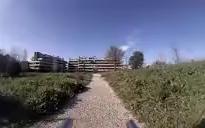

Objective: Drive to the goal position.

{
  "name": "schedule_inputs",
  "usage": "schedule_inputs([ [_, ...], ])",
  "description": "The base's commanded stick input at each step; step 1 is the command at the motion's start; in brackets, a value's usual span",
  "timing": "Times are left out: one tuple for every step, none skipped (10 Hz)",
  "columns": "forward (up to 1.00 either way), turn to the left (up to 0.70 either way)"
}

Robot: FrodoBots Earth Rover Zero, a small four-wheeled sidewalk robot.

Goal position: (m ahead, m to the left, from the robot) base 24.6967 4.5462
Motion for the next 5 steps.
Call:
schedule_inputs([
  [0.50,0.00],
  [0.50,0.00],
  [0.50,0.00],
  [0.50,0.00],
  [0.50,0.00],
])
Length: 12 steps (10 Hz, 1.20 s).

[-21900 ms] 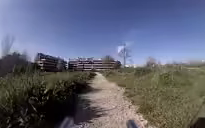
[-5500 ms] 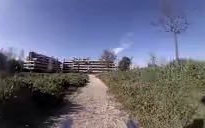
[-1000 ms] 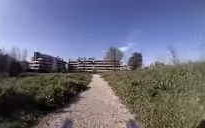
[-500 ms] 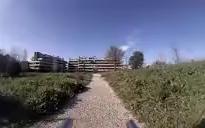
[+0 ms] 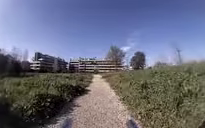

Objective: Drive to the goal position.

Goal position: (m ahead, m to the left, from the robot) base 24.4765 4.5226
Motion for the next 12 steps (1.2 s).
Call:
schedule_inputs([
  [0.50,0.00],
  [0.50,0.00],
  [0.50,0.00],
  [0.50,0.00],
  [0.50,0.00],
  [0.50,0.00],
  [0.50,0.00],
  [0.50,0.00],
  [0.50,0.00],
  [0.50,0.00],
  [0.50,0.00],
  [0.50,0.00],
])
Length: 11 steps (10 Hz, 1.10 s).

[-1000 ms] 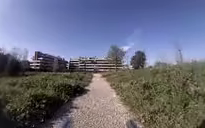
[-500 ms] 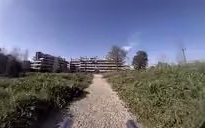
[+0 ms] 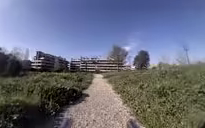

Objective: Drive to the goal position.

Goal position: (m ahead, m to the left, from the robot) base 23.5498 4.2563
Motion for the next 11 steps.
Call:
schedule_inputs([
  [0.50,0.00],
  [0.50,0.00],
  [0.50,0.00],
  [0.50,0.00],
  [0.50,0.00],
  [0.50,0.00],
  [0.50,0.00],
  [0.50,0.00],
  [0.50,0.00],
  [0.50,0.00],
  [0.50,0.00],
])
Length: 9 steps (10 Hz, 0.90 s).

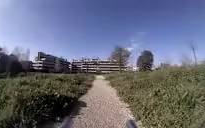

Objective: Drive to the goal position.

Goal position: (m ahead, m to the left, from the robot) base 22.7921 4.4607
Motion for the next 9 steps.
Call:
schedule_inputs([
  [0.50,0.00],
  [0.50,0.00],
  [0.50,0.00],
  [0.50,0.00],
  [0.50,0.00],
  [0.50,0.00],
  [0.50,0.00],
  [0.50,0.00],
  [0.50,0.00],
])
